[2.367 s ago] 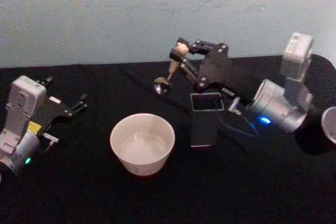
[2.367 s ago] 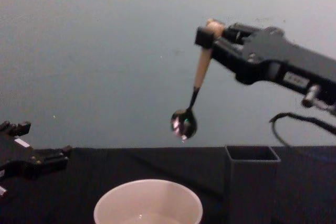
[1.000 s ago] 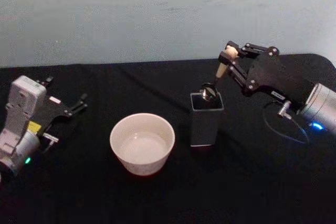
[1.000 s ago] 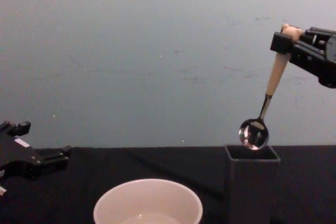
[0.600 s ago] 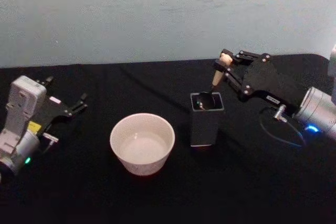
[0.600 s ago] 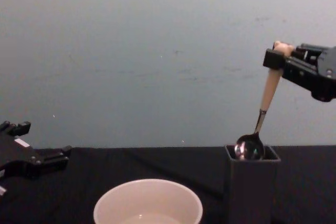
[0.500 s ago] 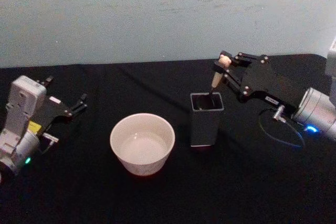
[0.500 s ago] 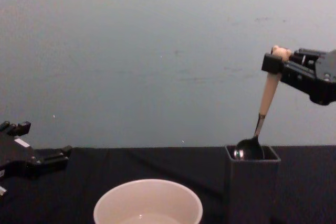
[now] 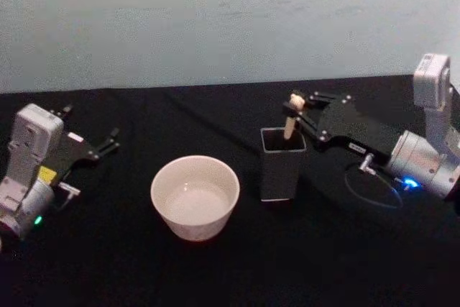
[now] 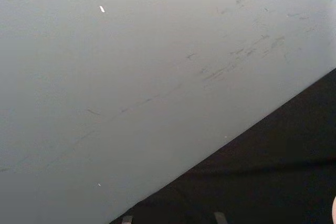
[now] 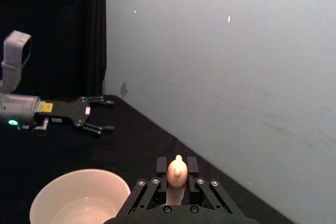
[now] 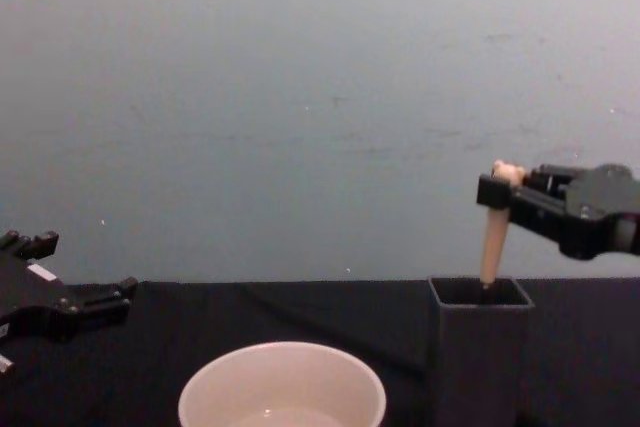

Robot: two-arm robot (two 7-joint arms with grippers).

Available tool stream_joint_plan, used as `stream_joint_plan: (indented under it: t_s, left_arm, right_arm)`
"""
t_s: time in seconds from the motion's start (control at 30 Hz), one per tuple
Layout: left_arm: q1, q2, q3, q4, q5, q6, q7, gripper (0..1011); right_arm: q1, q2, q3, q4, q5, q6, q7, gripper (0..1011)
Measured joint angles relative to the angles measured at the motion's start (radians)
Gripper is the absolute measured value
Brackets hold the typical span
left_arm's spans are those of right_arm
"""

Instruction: Pick up the stirring spoon with one hand, stir inside the cup, then place it back in its original position.

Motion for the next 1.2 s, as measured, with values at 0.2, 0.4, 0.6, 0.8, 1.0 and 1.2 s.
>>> stream_joint_plan:
  t_s: [0.2,0.4,0.6,0.8,1.0,1.2]
  left_arm:
    - [0.0,0.0,0.0,0.0,0.0,0.0,0.0,1001]
    - [0.0,0.0,0.0,0.0,0.0,0.0,0.0,1001]
    - [0.0,0.0,0.0,0.0,0.0,0.0,0.0,1001]
    - [0.0,0.0,0.0,0.0,0.0,0.0,0.0,1001]
    - [0.0,0.0,0.0,0.0,0.0,0.0,0.0,1001]
    - [0.0,0.0,0.0,0.0,0.0,0.0,0.0,1001]
  right_arm:
    - [0.008,-0.014,-0.015,0.034,-0.008,0.014,-0.008,214]
    - [0.01,-0.025,-0.023,0.056,-0.007,0.031,-0.015,214]
    - [0.009,-0.03,-0.03,0.067,-0.006,0.043,-0.017,214]
    - [0.008,-0.032,-0.035,0.073,-0.008,0.048,-0.023,214]
    - [0.007,-0.03,-0.04,0.073,-0.019,0.056,-0.031,214]
    - [0.007,-0.031,-0.039,0.073,-0.019,0.056,-0.031,214]
